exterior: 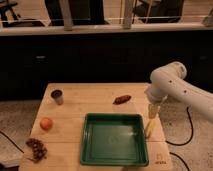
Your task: Place pepper in tray
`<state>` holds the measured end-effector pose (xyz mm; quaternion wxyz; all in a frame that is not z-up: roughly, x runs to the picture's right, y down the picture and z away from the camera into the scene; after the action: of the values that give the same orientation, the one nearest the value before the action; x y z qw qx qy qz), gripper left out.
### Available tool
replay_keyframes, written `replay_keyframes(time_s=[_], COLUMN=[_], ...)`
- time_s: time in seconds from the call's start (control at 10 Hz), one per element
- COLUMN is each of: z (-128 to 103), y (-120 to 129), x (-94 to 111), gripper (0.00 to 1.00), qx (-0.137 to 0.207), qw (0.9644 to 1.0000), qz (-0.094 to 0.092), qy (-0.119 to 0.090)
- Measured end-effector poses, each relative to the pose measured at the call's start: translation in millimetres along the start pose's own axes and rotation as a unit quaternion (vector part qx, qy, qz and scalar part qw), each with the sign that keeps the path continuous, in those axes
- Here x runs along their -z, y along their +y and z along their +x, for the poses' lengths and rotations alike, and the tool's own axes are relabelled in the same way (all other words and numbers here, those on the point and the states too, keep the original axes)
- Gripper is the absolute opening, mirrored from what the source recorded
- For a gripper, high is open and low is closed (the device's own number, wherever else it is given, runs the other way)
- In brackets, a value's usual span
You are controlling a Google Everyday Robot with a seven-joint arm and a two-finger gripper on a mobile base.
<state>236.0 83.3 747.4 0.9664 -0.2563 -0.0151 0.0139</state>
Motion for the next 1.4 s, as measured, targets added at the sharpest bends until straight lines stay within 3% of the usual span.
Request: replay_keyframes(time_s=[1.4], z=[-26.3], y=[-33.5], x=[-32.4], gripper=[0.80], qx=[0.006], qw=[0.9996], qz=[0.006], qy=[-0.028])
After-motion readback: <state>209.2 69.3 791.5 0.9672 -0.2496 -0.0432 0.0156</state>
